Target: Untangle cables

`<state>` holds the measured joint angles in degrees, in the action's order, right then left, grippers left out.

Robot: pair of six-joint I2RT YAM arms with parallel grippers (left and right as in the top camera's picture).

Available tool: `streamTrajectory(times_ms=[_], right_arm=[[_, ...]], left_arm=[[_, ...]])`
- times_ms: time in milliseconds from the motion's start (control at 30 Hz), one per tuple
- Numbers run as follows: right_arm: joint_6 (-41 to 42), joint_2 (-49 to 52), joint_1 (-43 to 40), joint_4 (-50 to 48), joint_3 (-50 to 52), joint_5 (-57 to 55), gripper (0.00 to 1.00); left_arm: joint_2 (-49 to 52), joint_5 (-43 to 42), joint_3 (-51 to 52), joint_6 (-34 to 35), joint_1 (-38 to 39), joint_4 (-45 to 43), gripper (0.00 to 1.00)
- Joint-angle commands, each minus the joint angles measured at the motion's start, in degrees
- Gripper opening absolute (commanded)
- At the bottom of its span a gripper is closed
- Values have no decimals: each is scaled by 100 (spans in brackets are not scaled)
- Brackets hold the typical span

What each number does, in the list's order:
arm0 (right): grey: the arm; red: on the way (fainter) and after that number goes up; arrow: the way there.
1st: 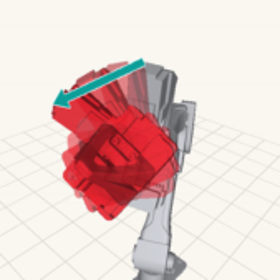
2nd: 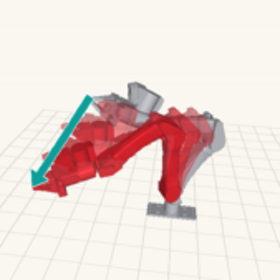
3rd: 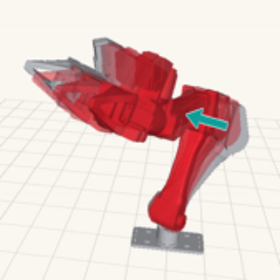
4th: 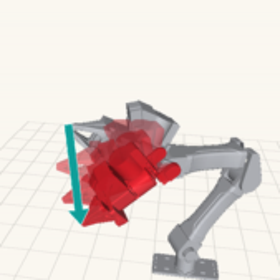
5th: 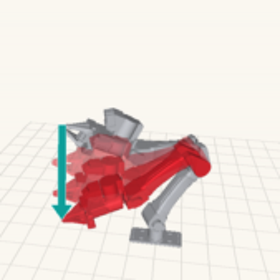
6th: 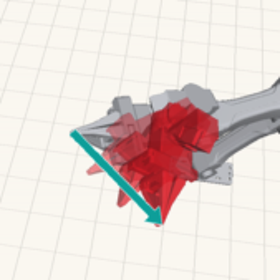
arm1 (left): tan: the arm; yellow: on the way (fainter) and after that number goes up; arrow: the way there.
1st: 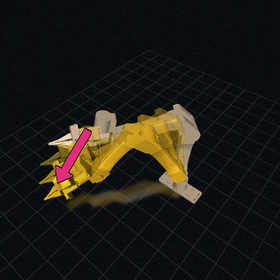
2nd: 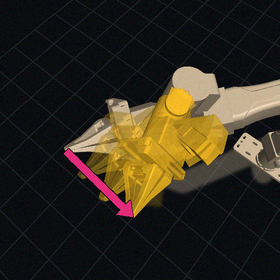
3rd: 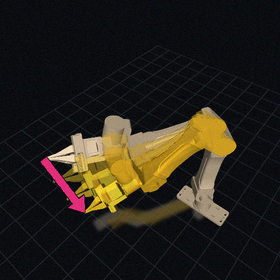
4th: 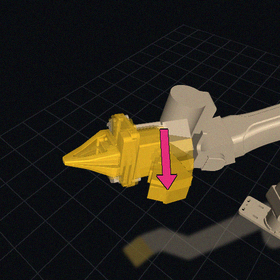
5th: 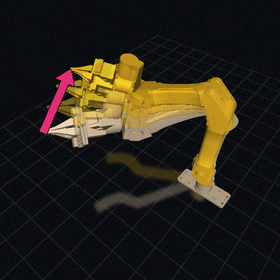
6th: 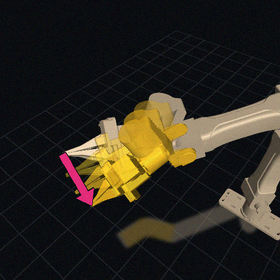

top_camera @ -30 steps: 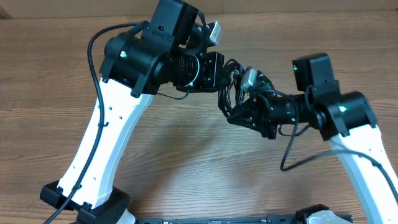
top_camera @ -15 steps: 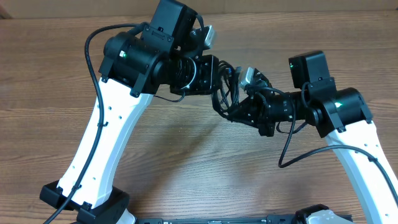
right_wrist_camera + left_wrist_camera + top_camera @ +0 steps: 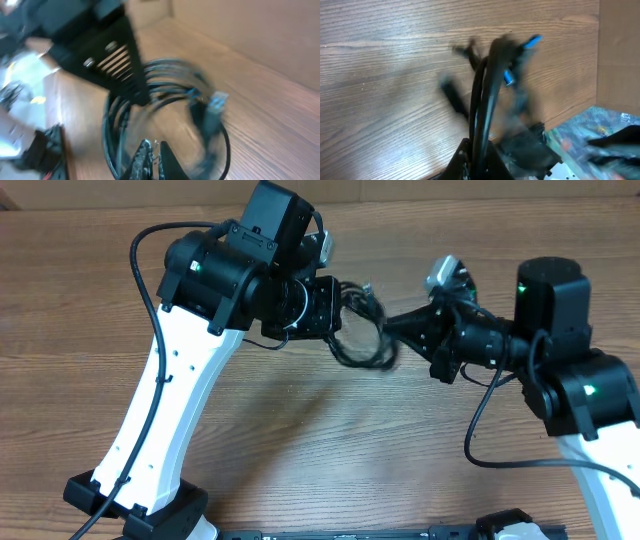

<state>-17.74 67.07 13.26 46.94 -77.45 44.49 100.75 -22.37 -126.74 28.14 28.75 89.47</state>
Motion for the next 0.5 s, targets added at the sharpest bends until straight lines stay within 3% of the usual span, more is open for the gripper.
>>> streamTrajectory(times_ms=[0,167,300,367,467], right_arm=[[896,-262,-28,-92,-92,-1003,4],[1298,-457,-28,-92,-92,-1755,4],[1093,-498,-15,26,-92,-1252,6],[693,-490,-15,219,-90,-728,45],[-42,-437,-15,673,-90,-72,73]], left_arm=[[-107,48,-22,-227,0,33,4],[-107,48,-22,-234,0,31,4],[-107,48,-22,-238,0,26,4],[-107,37,-22,-240,0,22,4],[-107,26,-22,-238,0,-20,4]])
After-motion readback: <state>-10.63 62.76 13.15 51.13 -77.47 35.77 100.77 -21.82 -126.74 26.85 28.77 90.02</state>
